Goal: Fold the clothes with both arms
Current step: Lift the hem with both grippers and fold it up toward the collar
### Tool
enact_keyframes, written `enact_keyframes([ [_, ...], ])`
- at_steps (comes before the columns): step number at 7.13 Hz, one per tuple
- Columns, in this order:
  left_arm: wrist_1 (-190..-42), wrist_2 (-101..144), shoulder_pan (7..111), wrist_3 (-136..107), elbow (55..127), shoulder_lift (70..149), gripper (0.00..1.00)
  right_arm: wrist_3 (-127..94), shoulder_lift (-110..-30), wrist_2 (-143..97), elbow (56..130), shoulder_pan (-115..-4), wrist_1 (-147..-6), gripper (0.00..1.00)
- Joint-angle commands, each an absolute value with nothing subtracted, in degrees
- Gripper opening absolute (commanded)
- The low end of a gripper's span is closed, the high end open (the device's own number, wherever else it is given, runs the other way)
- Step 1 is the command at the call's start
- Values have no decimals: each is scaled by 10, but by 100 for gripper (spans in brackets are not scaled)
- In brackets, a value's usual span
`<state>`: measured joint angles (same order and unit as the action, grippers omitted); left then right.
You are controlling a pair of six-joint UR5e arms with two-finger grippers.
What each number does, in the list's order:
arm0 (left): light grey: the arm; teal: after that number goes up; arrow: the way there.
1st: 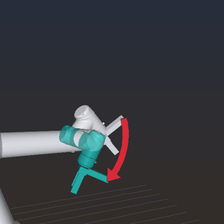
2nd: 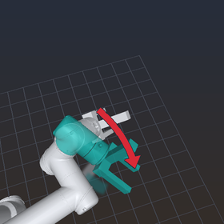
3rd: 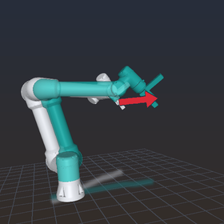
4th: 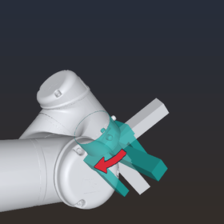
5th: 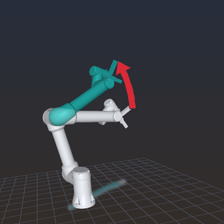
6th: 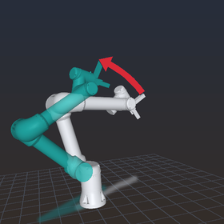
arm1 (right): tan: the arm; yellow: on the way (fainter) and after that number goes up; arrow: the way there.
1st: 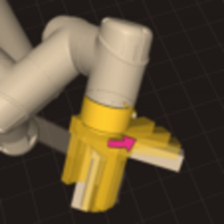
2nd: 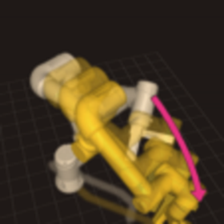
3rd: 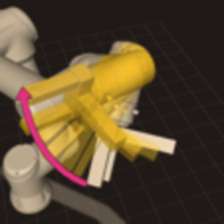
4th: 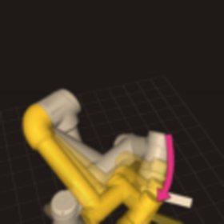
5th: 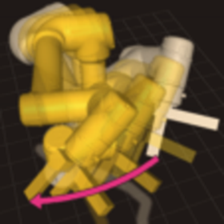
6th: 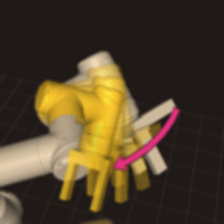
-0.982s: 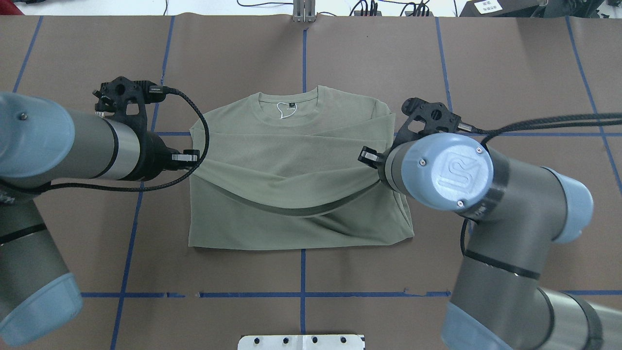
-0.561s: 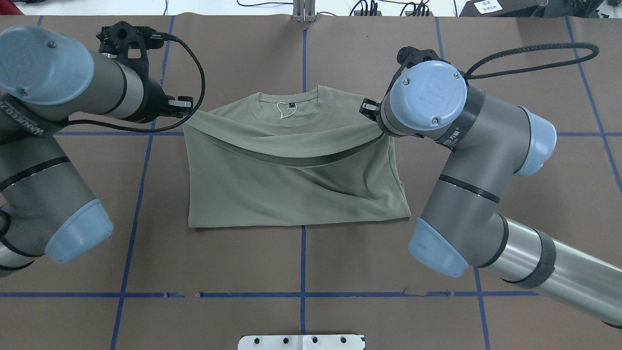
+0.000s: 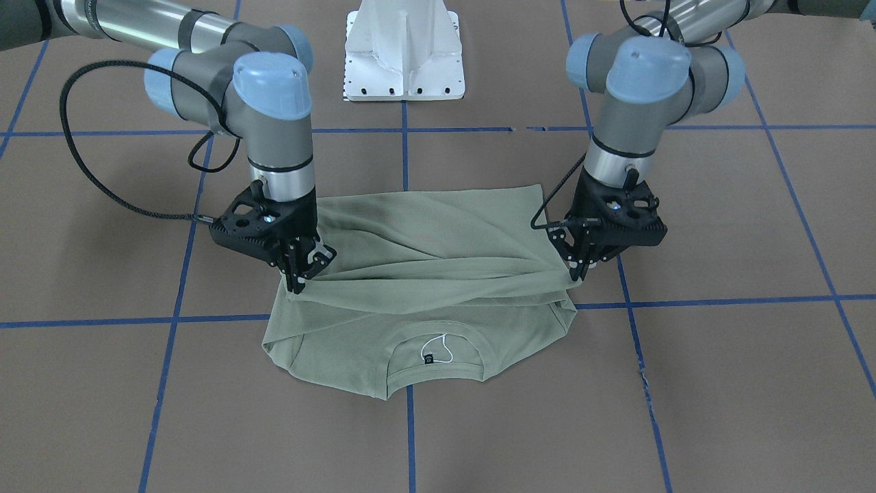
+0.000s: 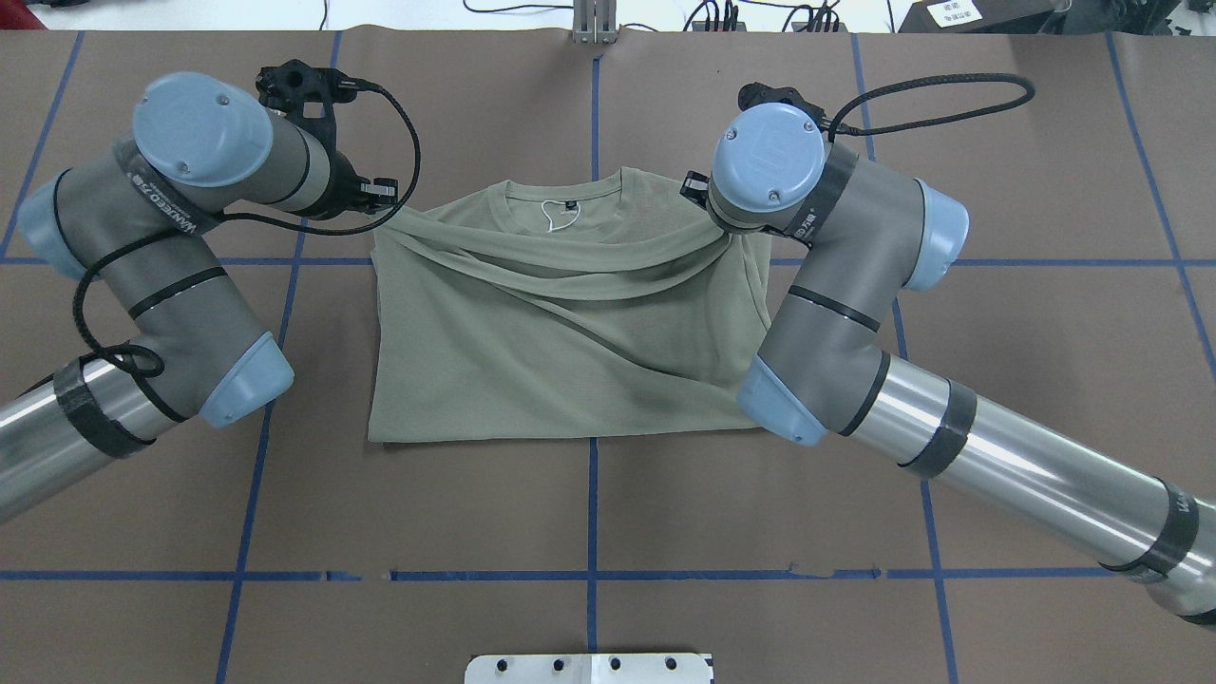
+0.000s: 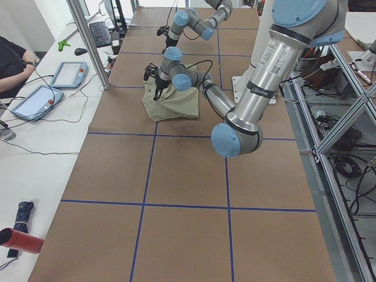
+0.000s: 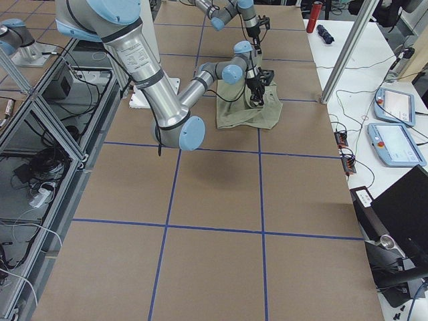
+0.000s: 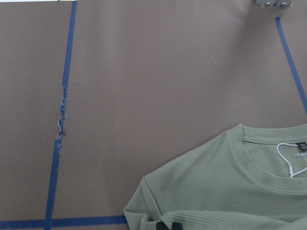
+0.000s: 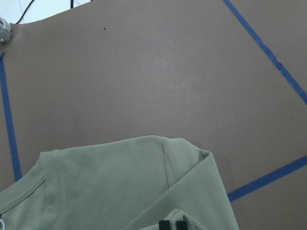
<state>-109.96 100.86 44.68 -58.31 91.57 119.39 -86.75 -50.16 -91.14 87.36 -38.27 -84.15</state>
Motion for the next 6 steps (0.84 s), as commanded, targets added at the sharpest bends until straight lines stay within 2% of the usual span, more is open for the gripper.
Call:
enact_keyframes([
  [1, -1169, 1008, 447, -575, 849, 1195, 0, -846, -493, -912, 841, -402, -823, 0],
  [3, -1169, 1008, 448, -574, 849, 1197, 0, -839, -492, -920, 839, -416, -823, 0],
  [6, -1169, 1009, 447, -574, 850, 1200, 0, -836, -487, -918, 784, -413, -779, 0],
])
